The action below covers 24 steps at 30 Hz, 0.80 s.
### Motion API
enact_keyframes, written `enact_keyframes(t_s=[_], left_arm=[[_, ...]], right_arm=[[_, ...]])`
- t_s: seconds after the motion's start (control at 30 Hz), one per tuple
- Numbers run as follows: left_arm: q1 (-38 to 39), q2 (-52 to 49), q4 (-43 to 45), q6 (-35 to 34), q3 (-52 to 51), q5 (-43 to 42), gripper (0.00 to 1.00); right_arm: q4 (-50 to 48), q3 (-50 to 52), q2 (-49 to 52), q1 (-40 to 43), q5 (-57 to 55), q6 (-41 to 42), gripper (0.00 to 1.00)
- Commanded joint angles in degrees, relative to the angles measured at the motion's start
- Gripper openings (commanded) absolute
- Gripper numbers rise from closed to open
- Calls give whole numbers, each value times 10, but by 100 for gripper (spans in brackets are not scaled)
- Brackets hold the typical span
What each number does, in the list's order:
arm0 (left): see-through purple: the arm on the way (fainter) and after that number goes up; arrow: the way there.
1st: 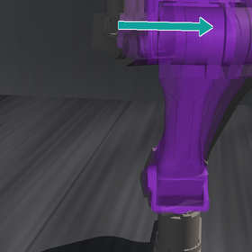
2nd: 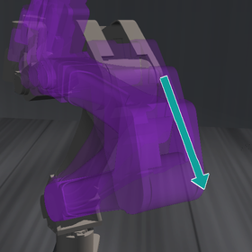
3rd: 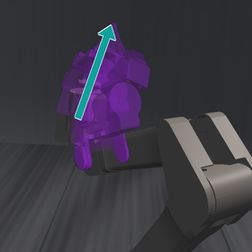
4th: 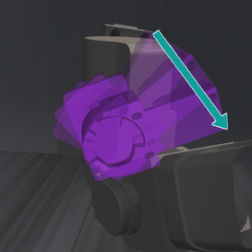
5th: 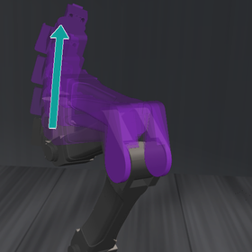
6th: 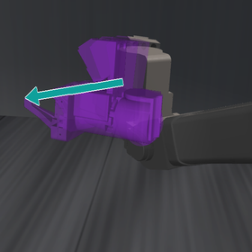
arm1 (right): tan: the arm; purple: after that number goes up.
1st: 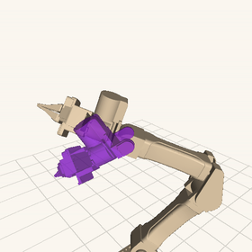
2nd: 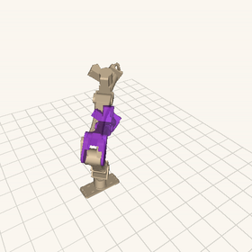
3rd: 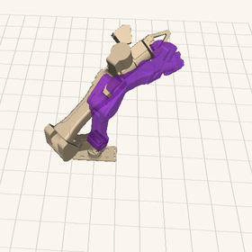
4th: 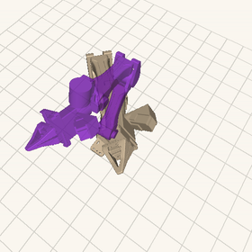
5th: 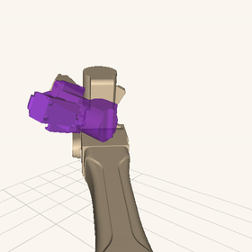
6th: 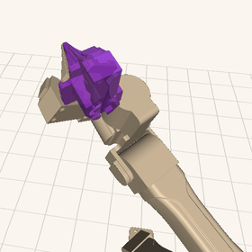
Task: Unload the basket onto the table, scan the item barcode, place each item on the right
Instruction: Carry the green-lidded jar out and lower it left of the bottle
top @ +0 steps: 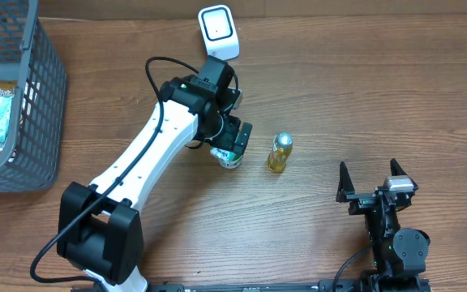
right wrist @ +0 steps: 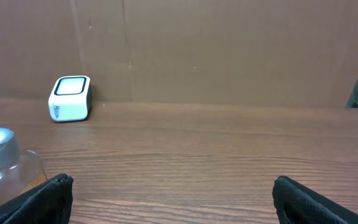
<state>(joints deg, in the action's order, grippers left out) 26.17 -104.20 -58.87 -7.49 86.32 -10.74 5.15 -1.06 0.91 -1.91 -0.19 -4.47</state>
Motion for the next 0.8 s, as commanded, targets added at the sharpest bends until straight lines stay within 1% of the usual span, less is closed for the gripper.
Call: enact_keyframes(t_s=[0.0, 0.27, 0.3, 0.43, 0.53, 0.63, 0.67, 0.7, 0.77], left_arm=[[-3, -9, 14, 32, -26, -24, 100], [-4, -14, 53, 32, -71, -25, 100], [-5, -14, 58, 32, -73, -24, 99], [-5, -14, 72, 32, -74, -42, 87], [-5, -14, 73, 32, -74, -70, 83], [-5, -14, 58, 32, -74, -76, 75], [-5, -14, 51, 32, -74, -75, 70], [-5, -14, 44, 32, -74, -75, 67], [-7, -14, 33, 32, -74, -73, 68]], right_arm=[[-3, 6, -1, 0, 3, -1, 100], [-3, 6, -1, 0, 3, -1, 100], [-3, 6, -1, 0, 3, -1, 100], [-3, 6, -1, 0, 3, -1, 100], [-3, 6, -1, 0, 3, -1, 100], [-3, 6, -1, 0, 3, -1, 100], [-3, 6, -1, 0, 3, -1, 100], [-3, 6, -1, 0, 3, -1, 100], [-3, 6, -1, 0, 3, -1, 100]])
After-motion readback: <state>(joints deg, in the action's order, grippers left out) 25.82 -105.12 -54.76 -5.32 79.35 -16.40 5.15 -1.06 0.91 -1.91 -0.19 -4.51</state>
